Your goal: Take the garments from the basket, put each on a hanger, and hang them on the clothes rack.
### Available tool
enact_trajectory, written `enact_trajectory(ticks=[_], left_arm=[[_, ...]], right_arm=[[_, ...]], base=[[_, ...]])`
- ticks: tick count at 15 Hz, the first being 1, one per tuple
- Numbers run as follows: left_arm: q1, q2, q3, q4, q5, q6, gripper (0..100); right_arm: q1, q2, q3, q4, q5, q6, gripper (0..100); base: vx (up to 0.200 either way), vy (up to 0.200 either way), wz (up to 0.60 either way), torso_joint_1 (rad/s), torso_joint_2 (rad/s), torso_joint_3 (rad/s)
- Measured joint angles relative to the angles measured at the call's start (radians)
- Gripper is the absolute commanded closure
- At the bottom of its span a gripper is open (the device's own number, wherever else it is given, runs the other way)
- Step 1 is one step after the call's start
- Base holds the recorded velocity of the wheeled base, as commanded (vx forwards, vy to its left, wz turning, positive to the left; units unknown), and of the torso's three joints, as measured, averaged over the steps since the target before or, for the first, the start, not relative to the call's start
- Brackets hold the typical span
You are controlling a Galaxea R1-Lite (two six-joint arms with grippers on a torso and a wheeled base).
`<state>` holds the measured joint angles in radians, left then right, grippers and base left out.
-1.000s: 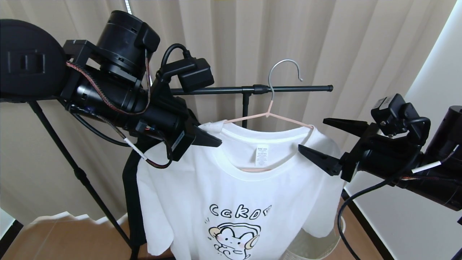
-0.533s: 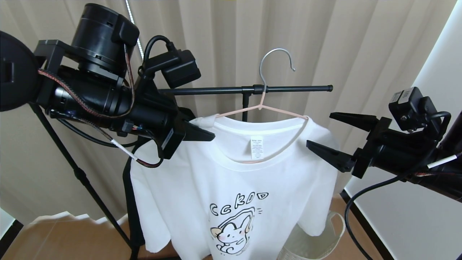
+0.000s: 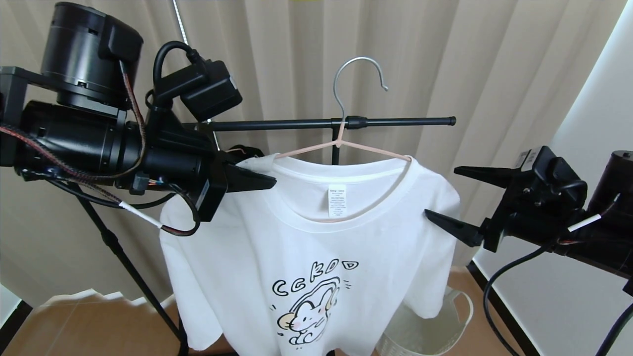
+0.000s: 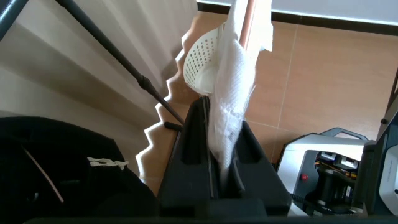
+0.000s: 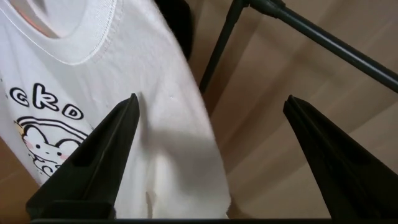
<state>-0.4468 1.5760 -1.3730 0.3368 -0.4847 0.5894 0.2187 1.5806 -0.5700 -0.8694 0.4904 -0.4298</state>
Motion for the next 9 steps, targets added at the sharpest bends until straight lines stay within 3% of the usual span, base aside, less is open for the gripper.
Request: enact_trajectory(ticks=[4,9], left_arm=[[0.009,-0.031,0.021,-0.004,0.000,0.000,100],[0.020,-0.045,0.021,-0.006,0.001,0.000,100]], right_arm=[[-0.021,0.047,0.014,0.000,0.000,-0.105,0],[-0.048,0.080,0.023,0.001,-0.001,-0.173,0]], base=[[0.000,0.000,0.00,0.000,0.00,0.000],[0.000,0.000,0.00,0.000,0.00,0.000]])
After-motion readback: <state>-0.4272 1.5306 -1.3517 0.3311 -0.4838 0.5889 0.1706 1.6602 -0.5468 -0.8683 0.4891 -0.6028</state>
